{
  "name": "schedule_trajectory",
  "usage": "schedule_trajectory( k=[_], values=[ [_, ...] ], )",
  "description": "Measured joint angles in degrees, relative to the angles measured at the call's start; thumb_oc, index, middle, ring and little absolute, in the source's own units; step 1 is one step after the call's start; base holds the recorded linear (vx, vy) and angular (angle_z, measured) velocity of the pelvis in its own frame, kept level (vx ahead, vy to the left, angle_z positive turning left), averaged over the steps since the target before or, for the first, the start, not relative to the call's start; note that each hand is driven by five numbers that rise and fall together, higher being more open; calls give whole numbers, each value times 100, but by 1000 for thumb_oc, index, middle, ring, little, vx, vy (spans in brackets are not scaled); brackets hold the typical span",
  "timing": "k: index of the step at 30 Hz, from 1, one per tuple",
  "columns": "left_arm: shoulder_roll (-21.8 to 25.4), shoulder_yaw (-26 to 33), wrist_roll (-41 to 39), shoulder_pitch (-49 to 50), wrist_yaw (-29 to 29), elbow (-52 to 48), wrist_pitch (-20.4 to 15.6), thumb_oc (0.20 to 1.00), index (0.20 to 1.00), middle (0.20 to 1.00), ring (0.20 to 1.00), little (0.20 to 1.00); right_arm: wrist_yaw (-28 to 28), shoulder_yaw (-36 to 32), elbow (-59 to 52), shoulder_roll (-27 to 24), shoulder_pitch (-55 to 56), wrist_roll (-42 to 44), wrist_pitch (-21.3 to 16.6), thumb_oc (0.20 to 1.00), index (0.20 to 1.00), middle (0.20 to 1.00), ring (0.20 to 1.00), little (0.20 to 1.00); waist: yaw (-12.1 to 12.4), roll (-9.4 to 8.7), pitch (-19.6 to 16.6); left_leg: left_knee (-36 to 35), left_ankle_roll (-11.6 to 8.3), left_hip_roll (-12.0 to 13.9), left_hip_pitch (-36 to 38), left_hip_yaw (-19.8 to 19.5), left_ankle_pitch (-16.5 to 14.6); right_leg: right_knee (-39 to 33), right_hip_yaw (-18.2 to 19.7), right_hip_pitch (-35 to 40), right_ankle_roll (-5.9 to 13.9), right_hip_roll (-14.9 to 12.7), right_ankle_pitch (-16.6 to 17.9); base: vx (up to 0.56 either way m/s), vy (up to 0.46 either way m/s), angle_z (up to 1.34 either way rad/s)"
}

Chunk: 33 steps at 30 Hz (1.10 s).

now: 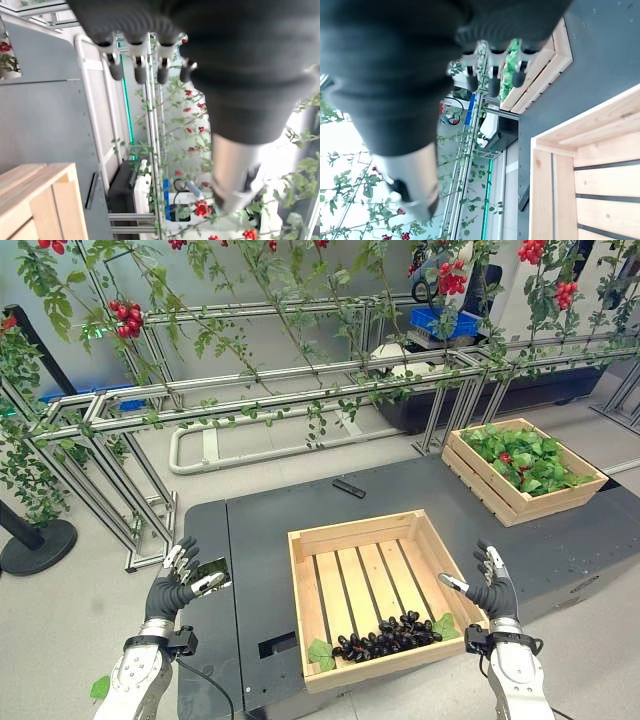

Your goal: Pick up the fruits from the basket on one side to the basket on the other side

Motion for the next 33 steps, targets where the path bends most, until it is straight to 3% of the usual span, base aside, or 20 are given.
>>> schedule_trajectory(
  k=[26, 33],
  values=[
    [6, 120, 0, 35, -14, 0, 0, 1000, 1000, 1000, 1000, 1000, 13, -43, -7, -135, -12, -117, 2, 1000, 1000, 1000, 1000, 1000, 101, -136, 107, 3, -3, 5, -54, -17, -1, -10, -6, -37, 2, 33, -2, -1, -1, 0],
    [110, 158, 90, 101, -83, -1, -2, 1000, 1000, 1000, 1000, 1000, 228, -250, -175, -1007, -36, -443, 11, 1000, 1000, 1000, 1000, 1000, 210, -240, 258, 3, 12, -54, -172, -217, 16, -43, -167, 4, 13, 18, -10, 2, -14, 15]
  ],
)
